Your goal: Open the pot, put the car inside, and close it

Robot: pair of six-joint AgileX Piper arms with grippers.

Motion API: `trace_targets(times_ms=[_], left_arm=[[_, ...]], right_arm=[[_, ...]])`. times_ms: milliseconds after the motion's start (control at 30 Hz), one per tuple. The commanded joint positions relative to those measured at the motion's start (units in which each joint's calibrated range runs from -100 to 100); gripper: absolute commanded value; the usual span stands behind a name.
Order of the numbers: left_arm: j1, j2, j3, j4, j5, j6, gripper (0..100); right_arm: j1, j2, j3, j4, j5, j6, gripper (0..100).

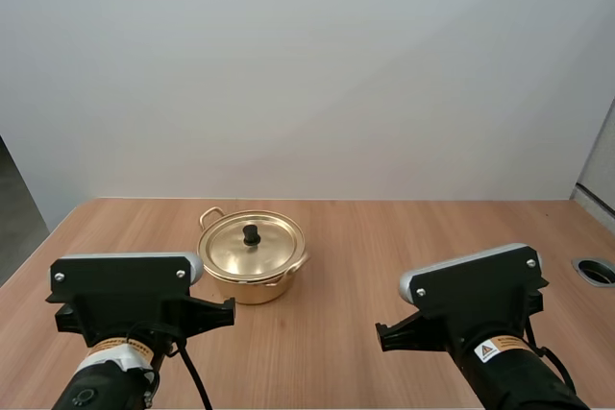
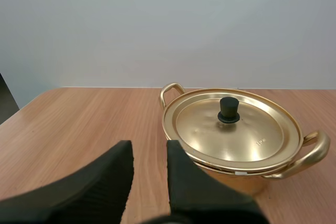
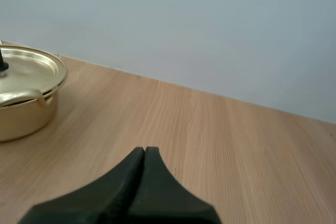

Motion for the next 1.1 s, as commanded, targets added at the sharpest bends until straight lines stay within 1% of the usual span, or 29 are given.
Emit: trace_targets(times_ms=[0, 367, 500, 633, 1067], left_arm=[[0.05, -0.08, 0.00, 0.04, 0.02, 0.05, 0], [0.05, -0.24, 0.00, 0.04, -0.39, 0.05, 0], [0.05, -3.45, 0.00, 0.04, -0.39, 0.05, 0], [-0.03, -3.45, 0.00, 0.04, -4.19, 0.05, 0], [-0.03, -3.45, 0.00, 0.04, -4.63, 0.05, 0]], right_arm=[[-0.01, 0.00, 0.00, -16.87, 0.50, 23.12, 0], [-0.01, 0.00, 0.00, -15.95, 0.34, 23.12, 0], [-0.01, 0.00, 0.00, -15.95, 0.34, 23.12, 0], [-0.01, 0.00, 0.00, -15.95, 0.34, 23.12, 0], [-0.01, 0.00, 0.00, -15.95, 0.34, 23.12, 0]])
